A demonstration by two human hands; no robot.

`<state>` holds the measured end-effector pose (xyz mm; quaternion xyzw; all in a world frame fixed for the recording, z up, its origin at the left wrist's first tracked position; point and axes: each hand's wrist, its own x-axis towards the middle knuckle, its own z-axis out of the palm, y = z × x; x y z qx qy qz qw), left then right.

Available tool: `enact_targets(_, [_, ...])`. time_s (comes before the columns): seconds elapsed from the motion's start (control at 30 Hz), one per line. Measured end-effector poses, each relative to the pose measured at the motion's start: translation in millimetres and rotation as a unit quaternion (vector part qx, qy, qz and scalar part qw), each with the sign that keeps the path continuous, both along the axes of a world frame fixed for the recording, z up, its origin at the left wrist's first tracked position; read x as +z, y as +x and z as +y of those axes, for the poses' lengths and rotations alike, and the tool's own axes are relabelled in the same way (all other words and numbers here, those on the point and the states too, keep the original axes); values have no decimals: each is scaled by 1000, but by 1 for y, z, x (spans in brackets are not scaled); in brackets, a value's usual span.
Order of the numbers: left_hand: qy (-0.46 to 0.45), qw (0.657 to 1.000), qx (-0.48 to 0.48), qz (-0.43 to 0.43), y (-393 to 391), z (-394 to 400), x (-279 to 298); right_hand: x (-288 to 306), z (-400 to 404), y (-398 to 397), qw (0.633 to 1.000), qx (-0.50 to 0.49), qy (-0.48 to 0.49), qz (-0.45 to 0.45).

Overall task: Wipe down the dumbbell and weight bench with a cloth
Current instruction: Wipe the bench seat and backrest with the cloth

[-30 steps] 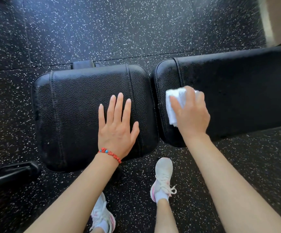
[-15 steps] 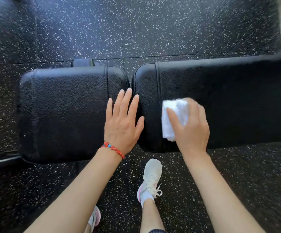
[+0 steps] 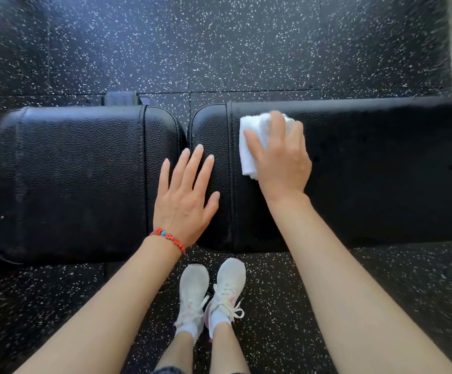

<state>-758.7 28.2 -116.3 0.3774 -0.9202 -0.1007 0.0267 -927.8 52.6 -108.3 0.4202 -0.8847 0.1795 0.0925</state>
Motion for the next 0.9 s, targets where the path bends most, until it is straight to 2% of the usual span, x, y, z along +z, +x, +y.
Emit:
enact_targets(0.2, [12, 1000, -1, -13, -1, 0, 3, -5, 108, 45, 998, 53, 40, 19])
enact_targets(0.3, [14, 1000, 5, -8, -2, 1, 5, -3, 99, 37, 998, 52, 47, 7])
enact_targets(0.47, [23, 1000, 8, 19, -17, 5, 9, 2, 23, -18, 996, -64, 22, -66])
enact_targets(0.57, [18, 999, -12, 36, -33, 8, 8, -3, 8, -37, 995, -77, 4, -55])
enact_targets(0.7, [36, 998, -17, 38, -47, 17, 5, -7, 67, -12, 998, -61, 1, 3])
enact_targets(0.8, [28, 999, -11, 16, -49, 21, 2, -8, 123, 7, 999, -31, 26, 13])
enact_targets(0.9, [22, 1000, -13, 12, -49, 21, -1, -9, 134, 4, 999, -7, 43, 16])
